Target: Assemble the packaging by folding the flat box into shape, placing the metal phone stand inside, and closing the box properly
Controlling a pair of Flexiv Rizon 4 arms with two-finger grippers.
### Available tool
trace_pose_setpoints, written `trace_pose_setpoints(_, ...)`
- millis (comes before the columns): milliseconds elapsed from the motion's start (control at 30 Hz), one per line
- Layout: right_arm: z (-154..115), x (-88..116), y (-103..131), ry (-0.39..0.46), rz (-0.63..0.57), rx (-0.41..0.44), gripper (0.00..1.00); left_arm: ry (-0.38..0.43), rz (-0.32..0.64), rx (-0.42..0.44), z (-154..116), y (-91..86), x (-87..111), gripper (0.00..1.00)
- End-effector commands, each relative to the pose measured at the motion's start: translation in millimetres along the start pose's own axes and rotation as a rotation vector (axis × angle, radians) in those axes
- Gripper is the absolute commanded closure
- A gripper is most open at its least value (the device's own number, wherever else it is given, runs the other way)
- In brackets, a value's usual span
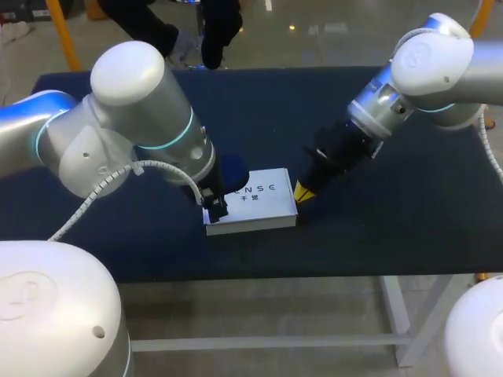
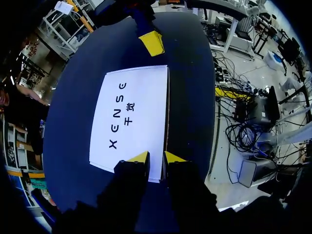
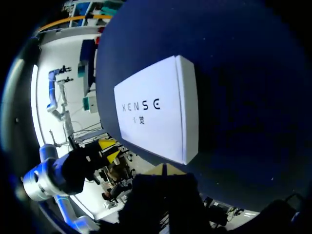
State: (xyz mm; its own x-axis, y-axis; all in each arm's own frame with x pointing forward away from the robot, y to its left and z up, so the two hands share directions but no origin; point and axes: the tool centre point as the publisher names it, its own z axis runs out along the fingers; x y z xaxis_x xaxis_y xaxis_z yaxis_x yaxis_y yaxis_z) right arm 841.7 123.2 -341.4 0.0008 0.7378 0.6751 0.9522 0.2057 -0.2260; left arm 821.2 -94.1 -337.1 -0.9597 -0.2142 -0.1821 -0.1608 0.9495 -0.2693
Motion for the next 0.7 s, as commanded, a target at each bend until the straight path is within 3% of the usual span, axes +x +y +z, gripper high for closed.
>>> trace_pose_setpoints(33, -32.6, 4.3, -26.6, -0.016, -0.041, -0.153, 0.86, -0.018, -0.053, -0.067, -20.0, -12.3, 11.1, 0.0)
trace_pose_setpoints(67, -38.8, 3.8, -28.3, -0.021, -0.061, -0.168, 0.82, -0.015, -0.074, -0.076, -22.8, -14.6, 13.9, 0.0)
trace_pose_setpoints(200, -65.9, -2.1, -36.7, -0.05, -0.124, -0.253, 0.51, -0.004, -0.166, -0.115, -32.9, -22.7, 27.3, 0.0)
trace_pose_setpoints(267, -77.7, -6.9, -40.8, -0.062, -0.159, -0.295, 0.14, 0.009, -0.218, -0.13, -37.5, -25.0, 35.4, 0.0)
trace_pose_setpoints(300, -83.5, -10.0, -43.0, -0.066, -0.183, -0.315, 0.0, 0.016, -0.241, -0.138, -39.6, -26.0, 39.2, 0.0)
trace_pose_setpoints(433, -107.5, -24.3, -51.2, -0.117, -0.289, -0.367, 0.0, 0.084, -0.367, -0.169, -44.0, -28.3, 50.9, 0.0)
trace_pose_setpoints(500, -113.6, -27.6, -51.4, -0.127, -0.298, -0.368, 0.0, 0.076, -0.398, -0.247, -44.3, -30.6, 55.6, 0.0)
trace_pose_setpoints(700, -113.6, -27.6, -51.4, -0.127, -0.298, -0.368, 0.0, 0.076, -0.398, -0.247, -44.3, -30.6, 55.6, 0.0)
